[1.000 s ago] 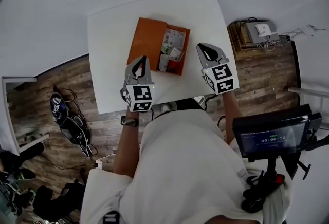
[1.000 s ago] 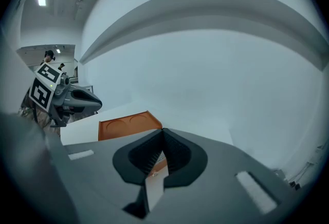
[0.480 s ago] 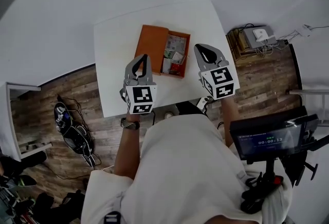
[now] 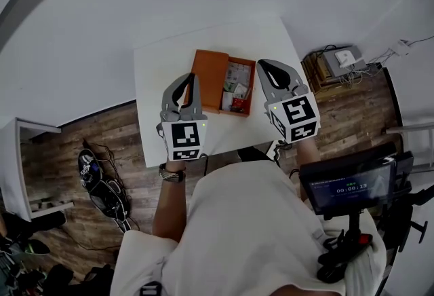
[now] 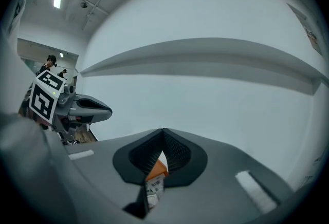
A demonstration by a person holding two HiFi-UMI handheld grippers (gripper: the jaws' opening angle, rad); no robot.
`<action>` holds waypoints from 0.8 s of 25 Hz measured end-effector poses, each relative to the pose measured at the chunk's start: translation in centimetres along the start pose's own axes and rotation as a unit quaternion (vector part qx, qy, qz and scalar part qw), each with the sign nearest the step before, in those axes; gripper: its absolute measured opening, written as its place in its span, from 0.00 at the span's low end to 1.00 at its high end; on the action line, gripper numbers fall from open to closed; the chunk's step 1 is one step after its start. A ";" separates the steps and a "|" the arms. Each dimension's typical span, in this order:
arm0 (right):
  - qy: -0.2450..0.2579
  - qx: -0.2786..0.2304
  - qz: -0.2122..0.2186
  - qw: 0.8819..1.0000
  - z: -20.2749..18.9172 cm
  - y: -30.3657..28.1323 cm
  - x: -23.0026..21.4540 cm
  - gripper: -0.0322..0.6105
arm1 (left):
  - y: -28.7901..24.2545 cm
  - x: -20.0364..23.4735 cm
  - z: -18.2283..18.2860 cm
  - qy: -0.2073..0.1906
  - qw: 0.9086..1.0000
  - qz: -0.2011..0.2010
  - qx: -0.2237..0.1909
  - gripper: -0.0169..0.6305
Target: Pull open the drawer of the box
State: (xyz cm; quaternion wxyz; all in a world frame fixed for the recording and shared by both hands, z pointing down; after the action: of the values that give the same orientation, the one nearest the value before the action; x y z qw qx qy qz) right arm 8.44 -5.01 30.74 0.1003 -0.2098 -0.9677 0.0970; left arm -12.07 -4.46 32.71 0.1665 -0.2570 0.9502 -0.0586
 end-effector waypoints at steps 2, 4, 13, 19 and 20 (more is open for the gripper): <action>0.011 -0.010 0.002 1.000 1.3 -0.7 0.1 0.05 | 0.0 0.9 1.1 -0.009 1.000 0.001 -0.009 0.04; 0.018 -0.018 0.004 1.000 2.4 -1.2 0.1 0.05 | -0.1 1.6 2.2 -0.019 1.000 0.003 -0.018 0.04; 0.027 -0.050 -0.004 0.998 6.5 -1.1 0.4 0.05 | 1.3 3.1 6.4 -0.045 0.998 0.009 -0.053 0.04; 0.031 -0.059 -0.007 0.998 8.1 -0.9 0.0 0.05 | 1.6 3.3 8.0 -0.055 0.996 0.013 -0.069 0.04; 0.030 -0.060 -0.008 0.998 8.1 -1.1 -0.4 0.05 | 1.3 3.2 8.2 -0.058 0.996 0.012 -0.068 0.04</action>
State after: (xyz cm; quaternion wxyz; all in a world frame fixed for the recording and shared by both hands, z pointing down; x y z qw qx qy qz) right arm 6.52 -7.32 23.16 0.1169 -0.2109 -0.9700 0.0314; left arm -12.38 -5.17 23.83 0.2045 -0.2588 0.9437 0.0231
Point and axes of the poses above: the fingertips, and each gripper's own axes: y backward along the fingers, x to its left, z out of its top, the point moved 6 cm from there along y, backward along the fingers, and after that the axes turned 4 degrees about -z, right-handed, at the moved point
